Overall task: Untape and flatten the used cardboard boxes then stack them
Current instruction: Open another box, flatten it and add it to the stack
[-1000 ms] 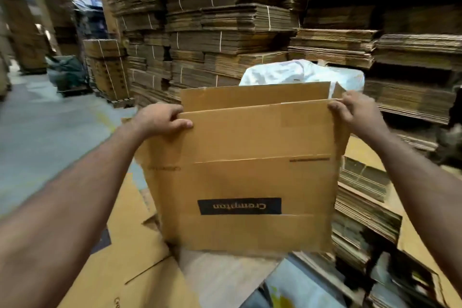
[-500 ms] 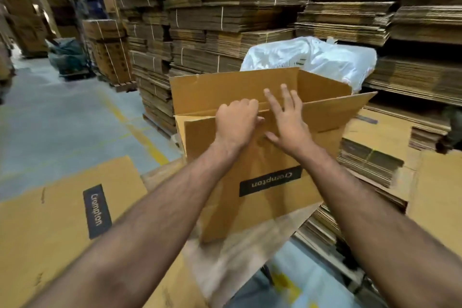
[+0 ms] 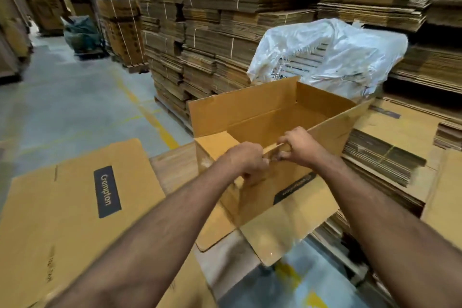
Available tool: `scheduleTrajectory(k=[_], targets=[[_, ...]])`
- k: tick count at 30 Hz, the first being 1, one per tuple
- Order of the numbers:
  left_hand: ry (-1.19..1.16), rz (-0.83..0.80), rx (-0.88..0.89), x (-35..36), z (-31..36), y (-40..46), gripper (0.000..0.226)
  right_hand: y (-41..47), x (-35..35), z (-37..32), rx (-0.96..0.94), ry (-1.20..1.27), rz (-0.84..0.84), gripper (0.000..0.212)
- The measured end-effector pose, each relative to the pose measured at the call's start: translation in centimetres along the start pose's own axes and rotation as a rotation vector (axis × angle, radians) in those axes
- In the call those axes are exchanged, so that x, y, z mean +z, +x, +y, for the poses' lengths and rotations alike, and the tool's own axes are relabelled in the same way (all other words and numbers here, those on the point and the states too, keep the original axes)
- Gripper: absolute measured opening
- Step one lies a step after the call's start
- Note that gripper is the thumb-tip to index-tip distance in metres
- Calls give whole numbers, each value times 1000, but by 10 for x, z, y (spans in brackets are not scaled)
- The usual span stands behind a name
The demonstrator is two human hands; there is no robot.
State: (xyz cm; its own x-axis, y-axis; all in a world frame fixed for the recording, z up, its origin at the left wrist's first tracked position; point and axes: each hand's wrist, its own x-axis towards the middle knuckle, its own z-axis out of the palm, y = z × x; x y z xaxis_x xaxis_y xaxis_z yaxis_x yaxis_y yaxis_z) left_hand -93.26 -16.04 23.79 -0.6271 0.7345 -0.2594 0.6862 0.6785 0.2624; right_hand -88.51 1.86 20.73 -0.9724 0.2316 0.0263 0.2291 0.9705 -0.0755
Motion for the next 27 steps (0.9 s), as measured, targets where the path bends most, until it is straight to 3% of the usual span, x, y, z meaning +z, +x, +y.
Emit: scheduleTrajectory(k=[2, 3, 5, 9, 12, 21, 27], targets=[[-376, -274, 24, -3, -8, 2, 60, -15, 3, 15, -15, 28, -10, 32], [-552, -332, 7, -5, -14, 5, 71, -22, 4, 21, -18, 48, 7, 30], [-685, -307, -41, -3, -24, 20, 75, -31, 4, 27, -17, 66, 18, 28], [-440, -73, 40, 26, -35, 59, 42, -38, 3, 25, -36, 40, -25, 27], [-307, 33, 45, 53, -37, 89, 34, -45, 2, 27, 2, 42, -50, 22], [264, -127, 102, 109, -44, 161, 55, -35, 5, 29, 29, 85, -57, 24], [248, -162, 54, 95, -55, 179, 66, -24, 3, 32, -14, 80, -57, 27]])
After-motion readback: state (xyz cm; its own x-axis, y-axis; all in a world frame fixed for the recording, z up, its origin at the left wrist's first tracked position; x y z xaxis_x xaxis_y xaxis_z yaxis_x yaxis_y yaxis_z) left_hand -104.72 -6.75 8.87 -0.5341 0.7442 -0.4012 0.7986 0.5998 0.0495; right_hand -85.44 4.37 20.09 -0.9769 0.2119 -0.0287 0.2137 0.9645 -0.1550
